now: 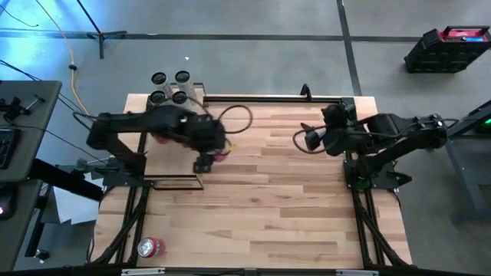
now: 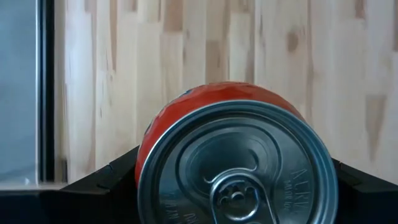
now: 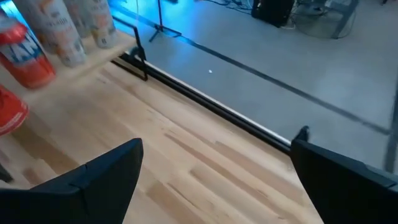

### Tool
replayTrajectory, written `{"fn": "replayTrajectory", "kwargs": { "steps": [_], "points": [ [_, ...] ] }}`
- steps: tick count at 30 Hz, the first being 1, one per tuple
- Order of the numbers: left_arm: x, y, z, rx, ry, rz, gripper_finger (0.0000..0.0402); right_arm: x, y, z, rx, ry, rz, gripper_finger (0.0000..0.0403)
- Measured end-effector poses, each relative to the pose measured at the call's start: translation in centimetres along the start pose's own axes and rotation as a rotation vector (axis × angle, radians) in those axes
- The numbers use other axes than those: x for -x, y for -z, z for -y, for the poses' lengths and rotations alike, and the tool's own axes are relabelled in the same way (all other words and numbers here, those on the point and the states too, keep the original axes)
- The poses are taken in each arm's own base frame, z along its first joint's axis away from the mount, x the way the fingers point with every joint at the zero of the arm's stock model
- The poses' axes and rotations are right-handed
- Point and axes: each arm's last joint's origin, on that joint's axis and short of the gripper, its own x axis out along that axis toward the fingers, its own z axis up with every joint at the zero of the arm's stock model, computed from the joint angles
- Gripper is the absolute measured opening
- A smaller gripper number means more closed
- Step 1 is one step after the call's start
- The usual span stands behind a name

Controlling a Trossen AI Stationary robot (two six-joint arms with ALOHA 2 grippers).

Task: Place canned beverage on shelf
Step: Put the top red soda can on the shelf

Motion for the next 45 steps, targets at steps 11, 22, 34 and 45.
{"fn": "replayTrajectory", "kwargs": {
  "steps": [11,22,34,45],
  "points": [
    [5.1,7.2,2.3,0.012,0.036,0.103,0.0289,-1.0,-0.7,-1.3,-0.097,-0.041,0.017,0.0392],
    [5.9,11.0,3.0,-0.008,0.056,0.021,0.0289,-3.4,0.3,-3.9,-0.112,0.029,-0.01,0.0392],
    [3.4,14.7,2.8,0.07,0.057,-0.061,0.0289,-4.6,0.6,-5.5,-0.109,0.035,-0.011,0.0392],
    [4.8,16.2,2.0,0.111,0.087,-0.003,0.0289,-4.6,0.6,-5.5,-0.102,0.034,-0.012,0.0392]
  ]
}}
